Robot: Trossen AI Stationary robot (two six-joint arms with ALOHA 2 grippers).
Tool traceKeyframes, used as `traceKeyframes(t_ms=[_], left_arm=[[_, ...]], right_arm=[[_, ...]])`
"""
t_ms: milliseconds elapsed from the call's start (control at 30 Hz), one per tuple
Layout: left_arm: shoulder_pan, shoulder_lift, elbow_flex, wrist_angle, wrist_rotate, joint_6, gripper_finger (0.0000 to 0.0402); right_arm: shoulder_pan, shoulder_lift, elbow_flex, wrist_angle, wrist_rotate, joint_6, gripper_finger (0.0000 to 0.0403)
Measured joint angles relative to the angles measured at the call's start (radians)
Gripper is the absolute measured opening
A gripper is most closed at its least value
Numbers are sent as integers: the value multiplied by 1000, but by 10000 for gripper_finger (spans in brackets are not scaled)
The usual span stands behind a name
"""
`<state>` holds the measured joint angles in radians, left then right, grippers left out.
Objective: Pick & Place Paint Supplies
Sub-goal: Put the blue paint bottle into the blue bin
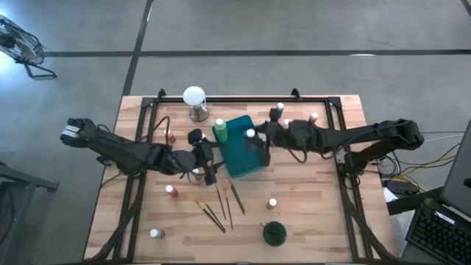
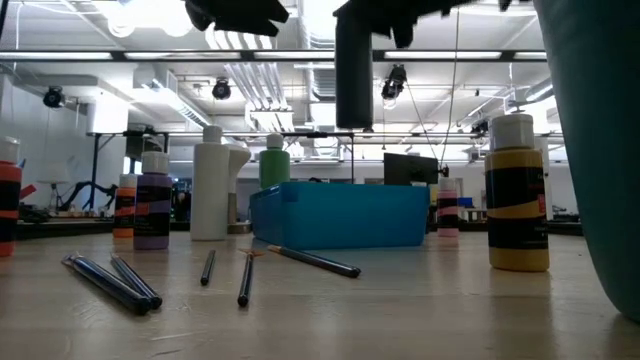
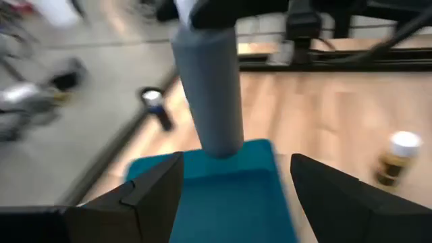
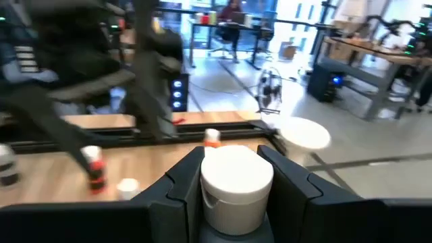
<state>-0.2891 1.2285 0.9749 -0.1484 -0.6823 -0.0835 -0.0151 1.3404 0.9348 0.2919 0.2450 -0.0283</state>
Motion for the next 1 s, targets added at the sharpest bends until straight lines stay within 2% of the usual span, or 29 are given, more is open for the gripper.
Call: traceKeyframes(t_ms=[67,233,367,600,867,1000], left_arm=[[-14,-5,-24,45,-36,16,272],[-27,-6,-48,101,-39,41,265],[-39,-21,-49,108,-42,73,263],[-107,-120,-46,157,-42,143,263],[-120,-173,-46,162,-35,172,263],[-120,-189,-46,160,-34,187,262]], right_arm=[[-54,23,-18,53,-49,18,112],[-150,103,-27,163,-117,4,112],[-190,159,-34,262,-146,-24,112],[-252,238,-68,381,-205,-3,112],[-268,334,-4,397,-213,-23,112],[-276,394,27,414,-174,-24,112]])
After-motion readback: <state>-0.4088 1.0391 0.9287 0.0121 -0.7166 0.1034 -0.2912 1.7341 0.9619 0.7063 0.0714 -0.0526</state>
